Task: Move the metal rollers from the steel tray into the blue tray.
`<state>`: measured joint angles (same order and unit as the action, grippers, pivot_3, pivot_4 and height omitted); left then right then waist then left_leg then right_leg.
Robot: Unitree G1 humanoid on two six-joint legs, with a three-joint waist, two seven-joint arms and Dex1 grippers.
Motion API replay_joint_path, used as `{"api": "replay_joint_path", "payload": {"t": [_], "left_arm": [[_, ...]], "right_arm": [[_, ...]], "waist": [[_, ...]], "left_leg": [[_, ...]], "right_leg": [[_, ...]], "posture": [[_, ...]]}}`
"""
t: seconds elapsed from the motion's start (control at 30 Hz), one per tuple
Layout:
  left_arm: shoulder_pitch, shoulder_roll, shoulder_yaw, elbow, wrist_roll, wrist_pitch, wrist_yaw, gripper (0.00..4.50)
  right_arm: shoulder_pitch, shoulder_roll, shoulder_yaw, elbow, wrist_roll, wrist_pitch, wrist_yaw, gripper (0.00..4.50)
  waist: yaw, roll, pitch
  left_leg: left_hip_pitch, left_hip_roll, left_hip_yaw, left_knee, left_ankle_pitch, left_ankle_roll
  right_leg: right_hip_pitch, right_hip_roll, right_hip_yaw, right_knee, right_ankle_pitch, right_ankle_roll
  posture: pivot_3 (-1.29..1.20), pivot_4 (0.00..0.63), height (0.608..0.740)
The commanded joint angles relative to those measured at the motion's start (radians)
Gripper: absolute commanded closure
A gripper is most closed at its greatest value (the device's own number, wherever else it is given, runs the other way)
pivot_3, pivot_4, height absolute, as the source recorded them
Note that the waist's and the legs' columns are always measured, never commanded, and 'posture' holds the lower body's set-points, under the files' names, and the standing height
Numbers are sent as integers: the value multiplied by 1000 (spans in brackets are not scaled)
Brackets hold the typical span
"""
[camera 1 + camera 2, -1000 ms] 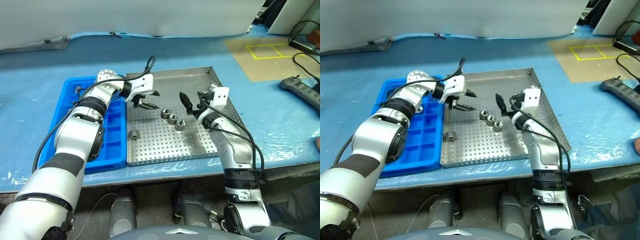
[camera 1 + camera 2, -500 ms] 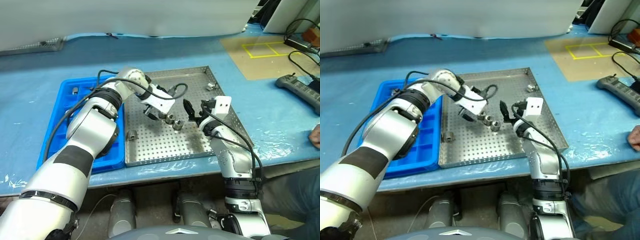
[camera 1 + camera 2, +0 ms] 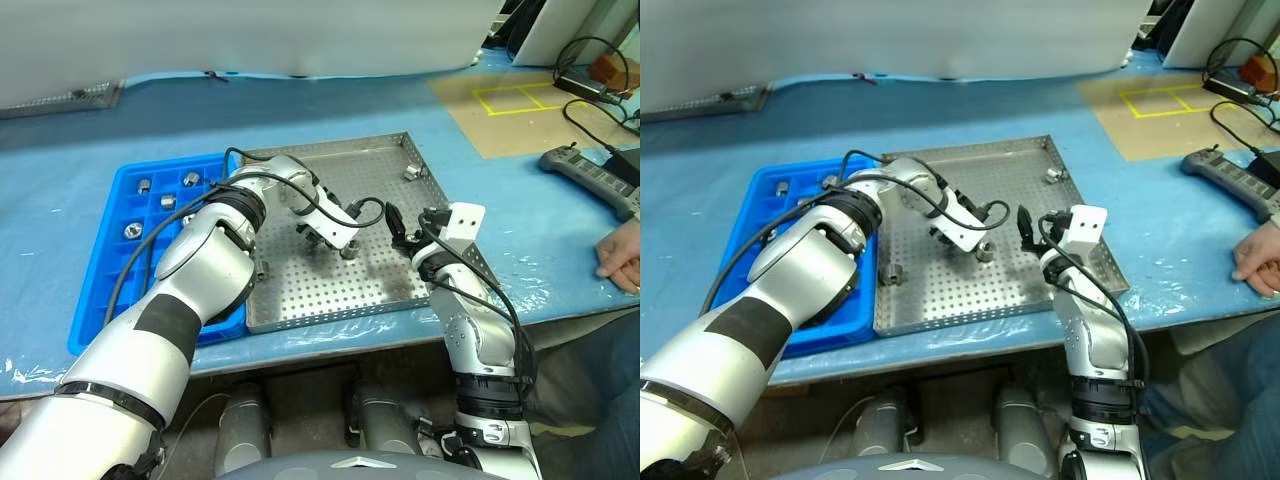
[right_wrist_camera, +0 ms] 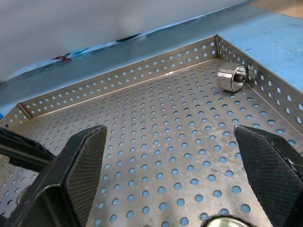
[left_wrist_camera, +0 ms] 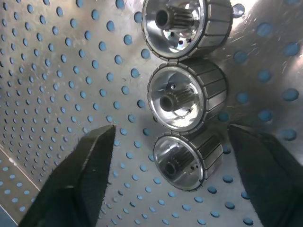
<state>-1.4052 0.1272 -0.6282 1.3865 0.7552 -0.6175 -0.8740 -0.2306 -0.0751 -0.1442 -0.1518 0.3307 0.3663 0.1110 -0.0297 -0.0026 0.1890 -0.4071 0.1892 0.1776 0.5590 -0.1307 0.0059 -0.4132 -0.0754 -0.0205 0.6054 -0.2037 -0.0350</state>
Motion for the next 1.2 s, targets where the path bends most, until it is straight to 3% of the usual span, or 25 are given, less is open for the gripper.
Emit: {"api": "replay_joint_path", "payload": {"t": [0.03,0.17,0.57,0.77,0.9,1.2], "left_arm": [[13,-3,14,10,-15,23,-39,2001],[30,5,77,8,-83,35,-124,3214],[77,68,257,-12,-255,134,-242,3215],[107,97,395,-24,-366,242,-77,3215],[128,81,519,-37,-483,304,-61,3215],[191,1,732,-90,-735,424,-177,3215]], "right_arm": [[0,-3,-1,-54,-2,-17,-3,0],[-6,-9,6,-43,-6,-13,3,0],[-59,-29,4,1,9,-1,39,0],[-114,49,-116,-32,272,44,81,0],[-143,65,-162,-64,450,107,110,0],[-182,25,-118,-32,487,164,136,0]], "waist": [[-1,0,0],[-9,0,0],[-11,0,0],[-9,0,0],[-3,0,0],[21,0,0]], "left_leg": [[0,0,0,1,0,0],[0,0,0,2,-1,1],[-3,0,0,0,-2,4],[-5,0,0,1,-2,4],[-8,0,0,0,-2,4],[-10,0,0,0,-3,4]], "right_leg": [[1,0,0,0,-2,3],[2,0,0,-1,-2,4],[-2,0,-1,-3,0,0],[-4,-1,0,-2,0,0],[-7,-1,-1,-2,0,-1],[-9,-1,-1,-2,0,-1]], "posture": [[-566,150,740],[-548,150,740],[-477,150,740],[-439,150,740],[-416,150,740],[-343,150,740]]}}
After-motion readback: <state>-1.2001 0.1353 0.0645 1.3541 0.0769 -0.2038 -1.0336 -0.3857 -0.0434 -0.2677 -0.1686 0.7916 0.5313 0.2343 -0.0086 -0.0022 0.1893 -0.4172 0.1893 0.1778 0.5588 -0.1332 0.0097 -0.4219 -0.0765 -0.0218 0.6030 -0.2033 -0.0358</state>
